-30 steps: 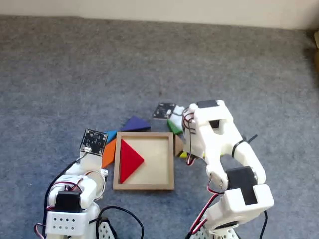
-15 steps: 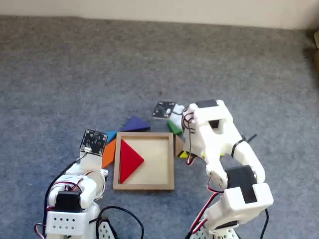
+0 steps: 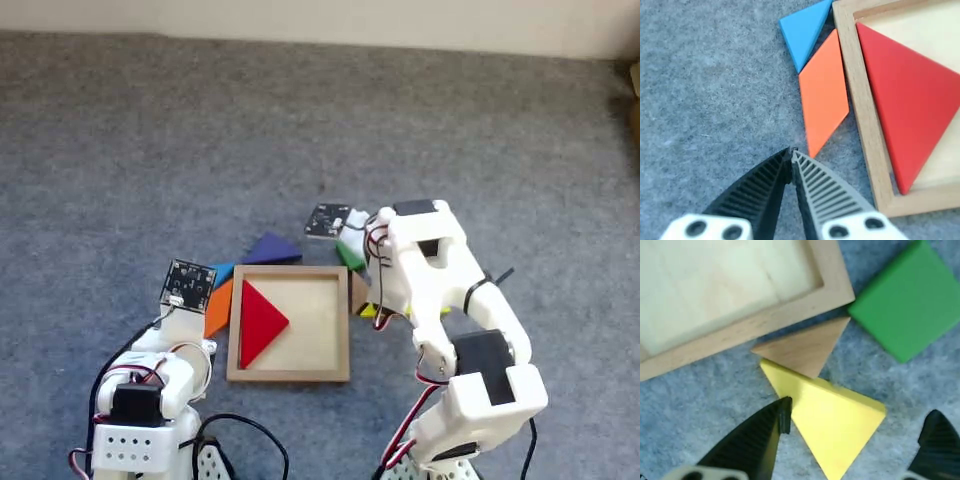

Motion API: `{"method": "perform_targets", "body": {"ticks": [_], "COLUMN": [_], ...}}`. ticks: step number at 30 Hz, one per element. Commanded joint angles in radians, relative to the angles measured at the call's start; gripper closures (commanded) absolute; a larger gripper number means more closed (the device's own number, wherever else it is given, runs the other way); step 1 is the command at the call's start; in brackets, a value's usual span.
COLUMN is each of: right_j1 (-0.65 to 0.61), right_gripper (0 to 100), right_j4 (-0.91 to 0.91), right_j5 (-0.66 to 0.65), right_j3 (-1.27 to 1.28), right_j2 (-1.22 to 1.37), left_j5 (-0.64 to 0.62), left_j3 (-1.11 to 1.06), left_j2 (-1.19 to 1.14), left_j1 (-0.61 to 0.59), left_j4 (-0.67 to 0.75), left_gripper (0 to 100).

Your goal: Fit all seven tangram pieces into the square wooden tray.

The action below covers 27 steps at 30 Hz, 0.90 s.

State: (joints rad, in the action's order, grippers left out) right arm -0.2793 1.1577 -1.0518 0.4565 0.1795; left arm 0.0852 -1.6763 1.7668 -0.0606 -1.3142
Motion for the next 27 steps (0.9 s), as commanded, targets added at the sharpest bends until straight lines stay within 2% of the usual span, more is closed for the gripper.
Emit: {"method": "perform_targets", "body": {"ticks": [1, 7, 13, 21, 27], "right_j1": [0.008, 0.005, 0.007, 0.007, 0.010], "right_gripper": [61.9, 62.0, 63.2, 84.4, 89.8], "right_j4": [-0.027, 0.061, 0.070, 0.064, 0.071], "right_j5": [-0.009, -0.009, -0.009, -0.009, -0.005], "right_j3": [0.025, 0.027, 0.028, 0.053, 0.050], "right_j2": [0.041, 0.041, 0.047, 0.041, 0.038], "left_j5": [0.006, 0.006, 0.006, 0.006, 0.006], "left_j3": [-0.021, -0.021, -0.021, -0.021, -0.021], "left_j2": [0.048, 0.048, 0.048, 0.048, 0.048], "left_j1": [-0.010, -0.010, -0.010, -0.010, -0.010], "left_j4": [-0.005, -0.005, -0.005, -0.005, -0.005], "left_gripper": [99, 99, 99, 99, 99]}}
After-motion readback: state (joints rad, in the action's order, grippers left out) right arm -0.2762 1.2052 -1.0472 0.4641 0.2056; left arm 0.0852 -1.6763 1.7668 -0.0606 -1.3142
